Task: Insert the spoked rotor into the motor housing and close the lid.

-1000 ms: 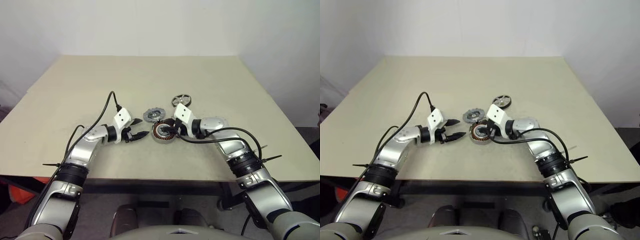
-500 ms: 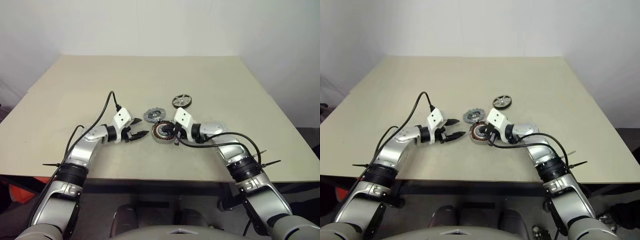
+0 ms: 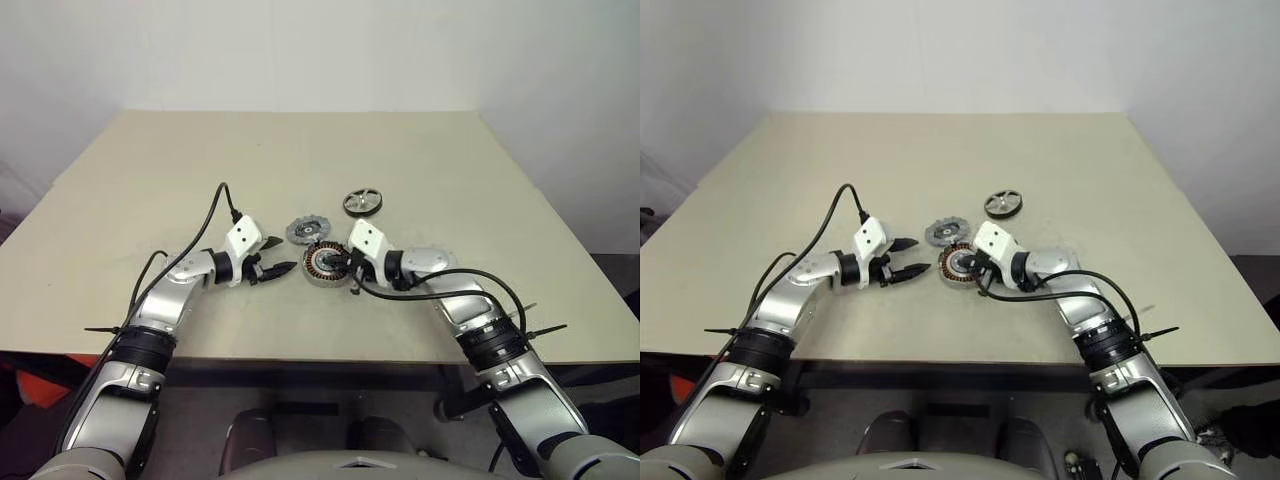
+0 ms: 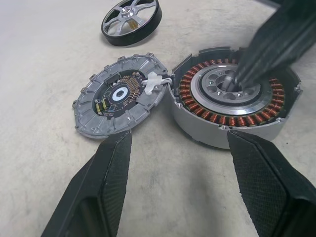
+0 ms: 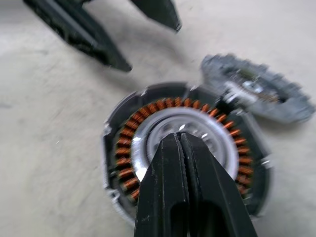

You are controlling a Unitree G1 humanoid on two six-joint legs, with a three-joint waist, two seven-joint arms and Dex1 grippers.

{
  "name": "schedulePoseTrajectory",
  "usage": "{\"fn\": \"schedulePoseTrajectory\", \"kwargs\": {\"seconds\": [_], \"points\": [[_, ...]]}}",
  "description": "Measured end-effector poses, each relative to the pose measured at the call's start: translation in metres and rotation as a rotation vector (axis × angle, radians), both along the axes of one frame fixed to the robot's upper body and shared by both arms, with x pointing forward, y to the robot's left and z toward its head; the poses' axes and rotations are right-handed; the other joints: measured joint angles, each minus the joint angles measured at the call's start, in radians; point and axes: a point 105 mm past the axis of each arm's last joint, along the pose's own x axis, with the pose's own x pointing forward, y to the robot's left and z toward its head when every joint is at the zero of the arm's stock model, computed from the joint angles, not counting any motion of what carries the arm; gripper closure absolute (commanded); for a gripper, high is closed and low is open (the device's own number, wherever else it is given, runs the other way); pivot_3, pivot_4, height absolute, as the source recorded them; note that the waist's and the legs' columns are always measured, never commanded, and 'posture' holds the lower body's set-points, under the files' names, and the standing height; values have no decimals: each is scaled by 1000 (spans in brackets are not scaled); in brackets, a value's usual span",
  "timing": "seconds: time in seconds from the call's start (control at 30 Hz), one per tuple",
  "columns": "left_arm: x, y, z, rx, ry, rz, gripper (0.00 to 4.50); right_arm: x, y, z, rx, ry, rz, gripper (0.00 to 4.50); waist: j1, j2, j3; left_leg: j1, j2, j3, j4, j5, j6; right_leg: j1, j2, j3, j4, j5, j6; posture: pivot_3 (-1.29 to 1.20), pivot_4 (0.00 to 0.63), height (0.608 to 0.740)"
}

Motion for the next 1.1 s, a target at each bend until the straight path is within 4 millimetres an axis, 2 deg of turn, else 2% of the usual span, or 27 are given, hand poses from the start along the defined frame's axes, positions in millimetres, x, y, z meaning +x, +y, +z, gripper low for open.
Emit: {"fn": "schedulePoseTrajectory", "kwargs": {"seconds": [0.13, 0.3, 0.4, 0.63, 0.93, 1.1], "points": [[0, 0, 0, 0, 0, 0, 1261, 7, 0, 11, 9, -34, -8, 4455, 0, 0, 0, 0, 0, 0, -1, 0, 0, 0, 0, 0, 0, 0, 0, 0, 0, 740], [0, 0, 0, 1, 0, 0, 1261, 11, -6, -5, -4, 13, -53, 4455, 0, 0, 0, 0, 0, 0, -1, 0, 0, 0, 0, 0, -1, 0, 0, 0, 0, 740], [0, 0, 0, 2, 0, 1, 1261, 10, -6, -6, 1, 19, -52, 4455, 0, 0, 0, 0, 0, 0, -1, 0, 0, 0, 0, 0, -1, 0, 0, 0, 0, 740], [0, 1, 0, 2, -1, 2, 1261, 5, -6, 13, 47, -29, -44, 4455, 1, 0, 0, 0, 0, 0, -1, 0, 0, 0, 0, 0, -1, 0, 0, 0, 0, 740], [0, 1, 0, 3, 0, 2, 1261, -5, 0, 9, 63, -8, -30, 4455, 1, 0, 0, 0, 0, 0, -1, 0, -1, 0, 0, 0, 0, 0, 0, 0, 0, 740], [0, 1, 0, 5, 0, 3, 1261, -2, 3, 3, 59, 5, -38, 4455, 1, 0, 0, 0, 0, 0, -1, 0, -1, 0, 0, 0, 0, 0, 0, 0, 0, 740]]}}
